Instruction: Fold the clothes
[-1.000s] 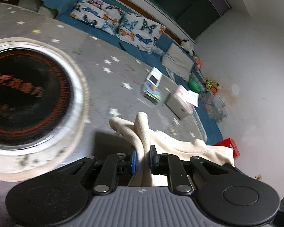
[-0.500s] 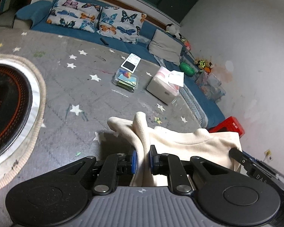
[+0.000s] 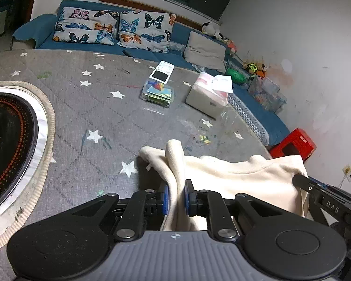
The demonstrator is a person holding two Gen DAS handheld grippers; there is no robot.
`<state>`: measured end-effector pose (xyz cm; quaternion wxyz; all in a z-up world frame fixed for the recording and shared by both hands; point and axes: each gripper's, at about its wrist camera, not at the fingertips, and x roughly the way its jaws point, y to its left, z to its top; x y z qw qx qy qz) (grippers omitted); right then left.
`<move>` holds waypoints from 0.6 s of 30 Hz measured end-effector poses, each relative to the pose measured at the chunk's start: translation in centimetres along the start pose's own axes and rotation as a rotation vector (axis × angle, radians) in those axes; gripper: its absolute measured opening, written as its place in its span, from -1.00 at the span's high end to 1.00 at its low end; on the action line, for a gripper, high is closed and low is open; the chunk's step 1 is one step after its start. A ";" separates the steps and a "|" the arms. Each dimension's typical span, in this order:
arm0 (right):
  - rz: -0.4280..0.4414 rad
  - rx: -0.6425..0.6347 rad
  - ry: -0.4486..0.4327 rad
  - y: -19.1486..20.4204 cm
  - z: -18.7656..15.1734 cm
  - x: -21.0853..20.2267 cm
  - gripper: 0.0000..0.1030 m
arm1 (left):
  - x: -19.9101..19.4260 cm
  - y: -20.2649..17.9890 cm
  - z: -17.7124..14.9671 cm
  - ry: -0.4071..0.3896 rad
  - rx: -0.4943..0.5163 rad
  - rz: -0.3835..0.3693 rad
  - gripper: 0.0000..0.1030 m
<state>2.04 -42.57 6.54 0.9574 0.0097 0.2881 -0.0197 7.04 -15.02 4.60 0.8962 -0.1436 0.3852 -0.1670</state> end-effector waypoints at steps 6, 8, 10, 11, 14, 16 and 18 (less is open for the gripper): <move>-0.017 0.010 0.045 -0.6 -0.9 1.5 0.75 | 0.6 0.3 -0.2 0.020 0.007 0.013 0.71; -0.022 0.013 0.059 -0.7 -1.2 1.9 0.75 | 0.8 0.5 -0.4 0.030 0.004 0.020 0.70; -0.027 0.018 0.072 -0.9 -1.6 2.4 0.74 | 1.1 0.8 -0.5 0.038 0.001 0.027 0.70; -0.029 0.020 0.078 -0.9 -1.8 2.6 0.74 | 1.2 0.9 -0.5 0.041 0.000 0.029 0.69; -0.033 0.022 0.093 -0.9 -2.1 3.2 0.74 | 1.3 1.0 -0.5 0.040 0.000 0.037 0.65; -0.036 0.023 0.103 -0.8 -2.2 3.6 0.74 | 1.1 1.1 -0.2 0.032 0.004 0.046 0.62; -0.036 0.028 0.120 -1.0 -2.3 4.1 0.71 | 1.0 1.1 0.1 0.025 0.007 0.054 0.57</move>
